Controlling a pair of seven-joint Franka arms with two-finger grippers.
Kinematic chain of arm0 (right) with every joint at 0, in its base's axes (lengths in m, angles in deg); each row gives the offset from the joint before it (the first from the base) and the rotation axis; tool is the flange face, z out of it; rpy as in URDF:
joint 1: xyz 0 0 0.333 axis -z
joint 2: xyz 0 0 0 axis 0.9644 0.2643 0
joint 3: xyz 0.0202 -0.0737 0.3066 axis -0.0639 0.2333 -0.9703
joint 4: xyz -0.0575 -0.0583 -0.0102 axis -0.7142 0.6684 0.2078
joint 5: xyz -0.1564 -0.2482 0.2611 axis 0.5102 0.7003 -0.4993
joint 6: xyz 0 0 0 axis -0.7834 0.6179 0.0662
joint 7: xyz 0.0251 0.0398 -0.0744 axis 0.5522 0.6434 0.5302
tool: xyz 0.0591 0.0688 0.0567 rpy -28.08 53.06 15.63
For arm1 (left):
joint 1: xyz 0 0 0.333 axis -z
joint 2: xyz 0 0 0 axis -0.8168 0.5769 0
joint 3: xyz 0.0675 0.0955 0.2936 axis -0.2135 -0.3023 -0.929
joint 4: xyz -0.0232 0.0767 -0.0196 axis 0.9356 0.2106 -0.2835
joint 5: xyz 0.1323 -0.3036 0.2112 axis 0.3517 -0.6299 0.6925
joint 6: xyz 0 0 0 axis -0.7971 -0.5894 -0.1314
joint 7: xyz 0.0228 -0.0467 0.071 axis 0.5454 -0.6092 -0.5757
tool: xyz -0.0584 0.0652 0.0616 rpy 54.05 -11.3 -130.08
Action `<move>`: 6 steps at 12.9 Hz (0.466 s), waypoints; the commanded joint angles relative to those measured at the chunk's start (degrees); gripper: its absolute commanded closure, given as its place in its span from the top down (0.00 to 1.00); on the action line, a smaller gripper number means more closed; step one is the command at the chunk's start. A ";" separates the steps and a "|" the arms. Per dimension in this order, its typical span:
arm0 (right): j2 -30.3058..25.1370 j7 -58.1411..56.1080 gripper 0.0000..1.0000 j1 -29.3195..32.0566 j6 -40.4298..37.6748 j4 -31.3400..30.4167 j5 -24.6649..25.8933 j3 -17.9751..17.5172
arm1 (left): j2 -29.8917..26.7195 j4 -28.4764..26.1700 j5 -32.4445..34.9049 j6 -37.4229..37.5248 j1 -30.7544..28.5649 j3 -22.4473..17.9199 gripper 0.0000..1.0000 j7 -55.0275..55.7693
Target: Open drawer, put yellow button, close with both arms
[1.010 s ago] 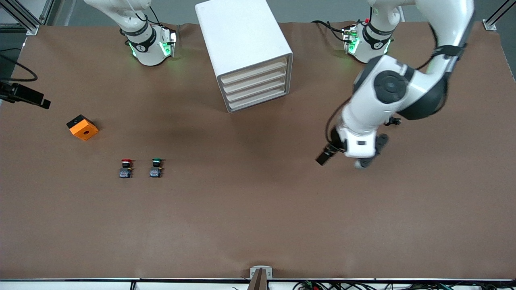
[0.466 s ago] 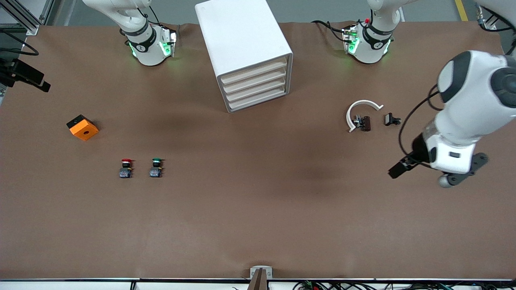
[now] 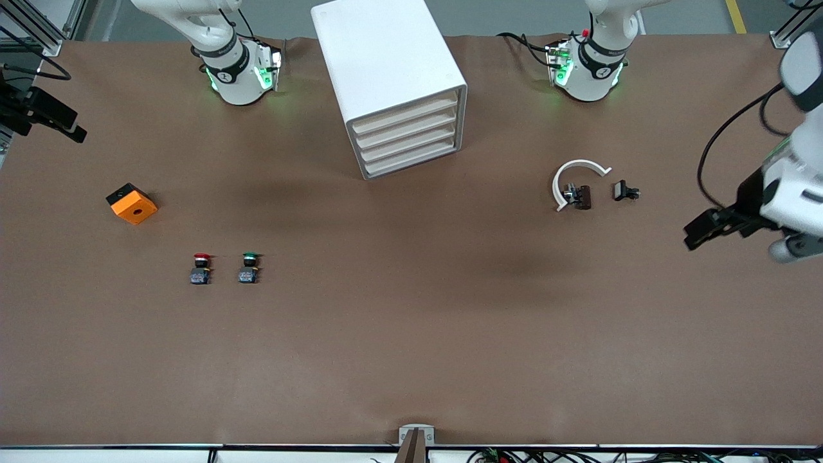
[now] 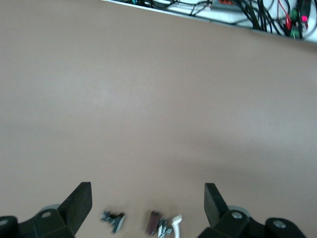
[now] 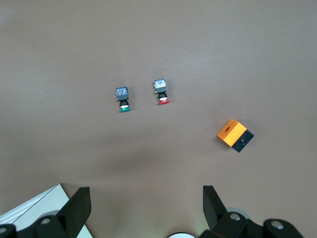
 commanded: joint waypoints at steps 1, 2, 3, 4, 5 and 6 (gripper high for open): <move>-1.86 -3.40 1.00 -0.78 2.20 -2.22 -0.08 0.75 | -5.21 -1.46 -1.19 4.20 7.28 -8.42 1.00 -7.29; -1.86 -3.42 1.00 -0.70 2.29 -2.13 -0.08 0.83 | -6.53 -1.46 -1.37 7.09 9.49 -10.90 1.00 -9.58; -1.95 -3.42 1.00 -0.70 2.30 -2.22 0.01 1.27 | -8.02 -1.81 -1.37 9.20 10.21 -11.45 1.00 -10.04; -1.95 -3.42 1.00 -0.70 2.12 -2.22 0.01 1.71 | -9.52 -3.03 -1.37 10.44 11.00 -11.54 1.00 -9.96; -1.86 -3.50 1.00 -0.44 2.12 -2.30 0.01 1.80 | -11.71 -5.22 -1.46 10.54 12.14 -12.50 1.00 -9.87; -1.69 -3.59 1.00 -0.43 2.29 -2.39 0.01 1.98 | -13.12 -6.81 -2.24 10.46 13.89 -14.60 1.00 -9.87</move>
